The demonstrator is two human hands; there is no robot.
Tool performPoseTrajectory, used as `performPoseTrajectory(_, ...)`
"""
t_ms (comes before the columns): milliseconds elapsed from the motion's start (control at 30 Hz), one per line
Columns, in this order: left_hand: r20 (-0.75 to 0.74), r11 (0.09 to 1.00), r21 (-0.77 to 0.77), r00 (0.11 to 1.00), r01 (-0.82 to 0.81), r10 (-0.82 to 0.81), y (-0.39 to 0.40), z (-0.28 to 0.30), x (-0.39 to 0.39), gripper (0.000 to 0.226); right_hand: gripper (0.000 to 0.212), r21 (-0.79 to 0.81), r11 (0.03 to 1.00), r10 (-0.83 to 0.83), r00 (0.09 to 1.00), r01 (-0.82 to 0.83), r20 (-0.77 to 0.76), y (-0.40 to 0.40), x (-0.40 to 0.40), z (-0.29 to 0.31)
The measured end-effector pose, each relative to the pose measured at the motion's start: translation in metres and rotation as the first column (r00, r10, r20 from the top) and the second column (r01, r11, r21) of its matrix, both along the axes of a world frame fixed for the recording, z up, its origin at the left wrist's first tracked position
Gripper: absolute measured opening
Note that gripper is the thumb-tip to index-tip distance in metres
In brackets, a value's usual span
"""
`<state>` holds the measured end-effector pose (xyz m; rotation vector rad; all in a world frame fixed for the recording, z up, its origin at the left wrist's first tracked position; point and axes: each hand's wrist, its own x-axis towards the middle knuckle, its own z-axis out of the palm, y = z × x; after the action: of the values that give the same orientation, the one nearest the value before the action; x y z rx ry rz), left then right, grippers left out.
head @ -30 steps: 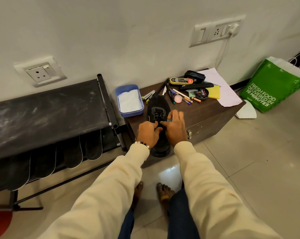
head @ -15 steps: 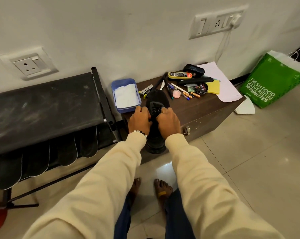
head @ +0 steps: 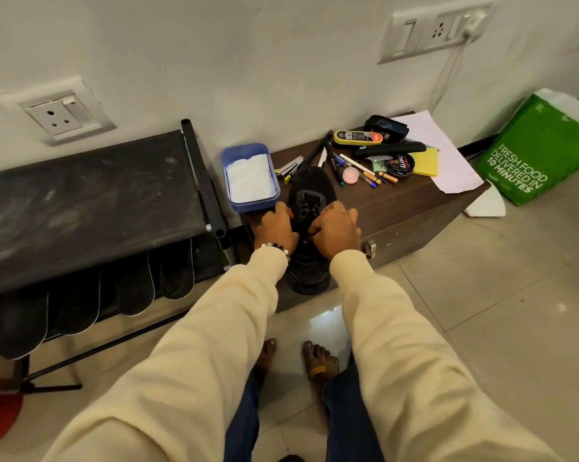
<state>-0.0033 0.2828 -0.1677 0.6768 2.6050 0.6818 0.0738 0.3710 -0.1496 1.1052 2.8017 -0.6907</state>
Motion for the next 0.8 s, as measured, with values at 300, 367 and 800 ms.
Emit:
performPoseTrajectory(300,0.202,0.989,0.141,0.977,0.046,-0.074,-0.012,0.000,-0.009,0.064,0.009,0.343,0.939,0.019,0.996,0.011,-0.086,-0.011,-0.001,-0.008)
performPoseTrajectory(367,0.223,0.980,0.198,0.974,-0.009,-0.036,-0.015,0.000,-0.007,0.056,0.014,0.406,0.907,0.133,0.991,-0.114,-0.020,-0.007,-0.001,-0.007)
performPoseTrajectory(800,0.139,0.935,0.303,0.979,-0.185,0.149,-0.008,0.015,0.013,0.011,0.019,0.062,0.992,0.112,0.994,-0.113,0.016,0.005,0.007,-0.002)
